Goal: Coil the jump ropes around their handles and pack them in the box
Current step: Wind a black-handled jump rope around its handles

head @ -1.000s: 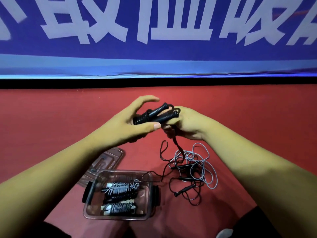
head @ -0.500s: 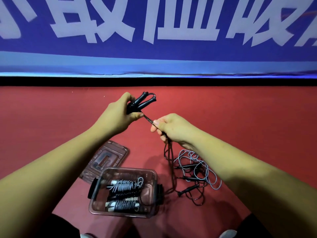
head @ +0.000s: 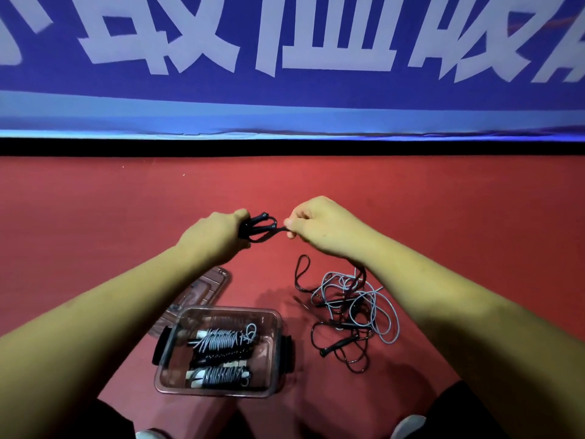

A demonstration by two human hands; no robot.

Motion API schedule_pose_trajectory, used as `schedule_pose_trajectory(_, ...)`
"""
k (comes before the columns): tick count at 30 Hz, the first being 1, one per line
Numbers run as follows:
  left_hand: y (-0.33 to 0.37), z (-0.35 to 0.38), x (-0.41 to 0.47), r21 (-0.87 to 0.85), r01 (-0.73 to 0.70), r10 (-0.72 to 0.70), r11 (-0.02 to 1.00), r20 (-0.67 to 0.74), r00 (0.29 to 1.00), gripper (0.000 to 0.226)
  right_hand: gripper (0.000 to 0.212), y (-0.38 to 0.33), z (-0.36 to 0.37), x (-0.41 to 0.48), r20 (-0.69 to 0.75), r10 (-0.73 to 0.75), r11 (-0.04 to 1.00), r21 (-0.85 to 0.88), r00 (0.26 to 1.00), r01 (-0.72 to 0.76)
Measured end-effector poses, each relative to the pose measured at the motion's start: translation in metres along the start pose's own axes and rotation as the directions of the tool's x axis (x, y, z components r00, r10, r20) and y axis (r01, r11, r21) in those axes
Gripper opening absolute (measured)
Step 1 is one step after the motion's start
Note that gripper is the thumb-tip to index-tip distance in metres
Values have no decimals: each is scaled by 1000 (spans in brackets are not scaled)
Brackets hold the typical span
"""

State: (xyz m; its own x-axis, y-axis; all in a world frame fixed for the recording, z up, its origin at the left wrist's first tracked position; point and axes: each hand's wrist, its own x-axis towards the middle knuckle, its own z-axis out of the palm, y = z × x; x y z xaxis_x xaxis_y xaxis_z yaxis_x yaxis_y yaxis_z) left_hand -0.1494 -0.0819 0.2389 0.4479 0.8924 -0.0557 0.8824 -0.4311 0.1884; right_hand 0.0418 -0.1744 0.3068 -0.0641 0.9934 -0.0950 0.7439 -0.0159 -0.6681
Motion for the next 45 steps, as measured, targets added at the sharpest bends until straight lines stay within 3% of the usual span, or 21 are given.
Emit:
schedule_pose_trajectory(5, 15, 13, -3, -41, -30, 36, 999, 162, 986, 33, 15, 8, -9, 3, -17, -103, 980, -174, 995, 98)
schedule_pose_trajectory(8, 28, 6, -12, -29, -173, 174, 985, 262, 949, 33, 13, 12, -14, 9, -54, -150, 936, -330, 987, 124)
schedule_pose_trajectory(11, 46, 2, -26, -112, -314, 333, 943, 348, 876, 20, 17, 17, -23, 10, -68, -157, 916, -382, 985, 120)
schedule_pose_trajectory(15, 60, -11, -41, -246, -361, 423, 900, 282, 861, 43, 15, 27, -26, 10, -91, -165, 942, -310, 982, 129)
schedule_pose_trajectory(23, 56, -32, -51, -508, -354, 506, 785, 197, 840, 19, 13, 36, -28, 16, -135, -133, 987, -108, 982, 119)
schedule_pose_trajectory(29, 51, -31, -56, -696, -227, 425, 682, 124, 897, 23, 18, 39, -21, 16, -19, -71, 997, 23, 997, 71)
schedule_pose_trajectory(31, 51, -33, -56, -803, -172, 383, 570, 75, 921, 29, 15, 40, -18, 17, 14, -55, 997, 61, 998, 54)
schedule_pose_trajectory(33, 53, -38, -55, -887, -148, 334, 437, 7, 943, 25, 14, 41, -15, 15, 40, -25, 978, 210, 999, 16)
schedule_pose_trajectory(35, 53, -46, -53, -911, -183, 292, 370, -73, 954, 23, 24, 38, -9, 16, 82, -1, 935, 354, 997, -28)
schedule_pose_trajectory(38, 46, -57, -47, -899, -206, 215, 386, -130, 968, 16, 34, 26, -5, 16, 134, 26, 935, 347, 991, -72)
schedule_pose_trajectory(42, 36, -64, -38, -883, -179, 101, 435, -150, 984, 20, 19, 10, -2, 16, -51, -65, 971, 227, 997, 75)
schedule_pose_trajectory(45, 28, -67, -31, -867, -170, 2, 468, -191, 982, 29, 17, 6, 2, 13, -53, -110, 983, 141, 993, 117)
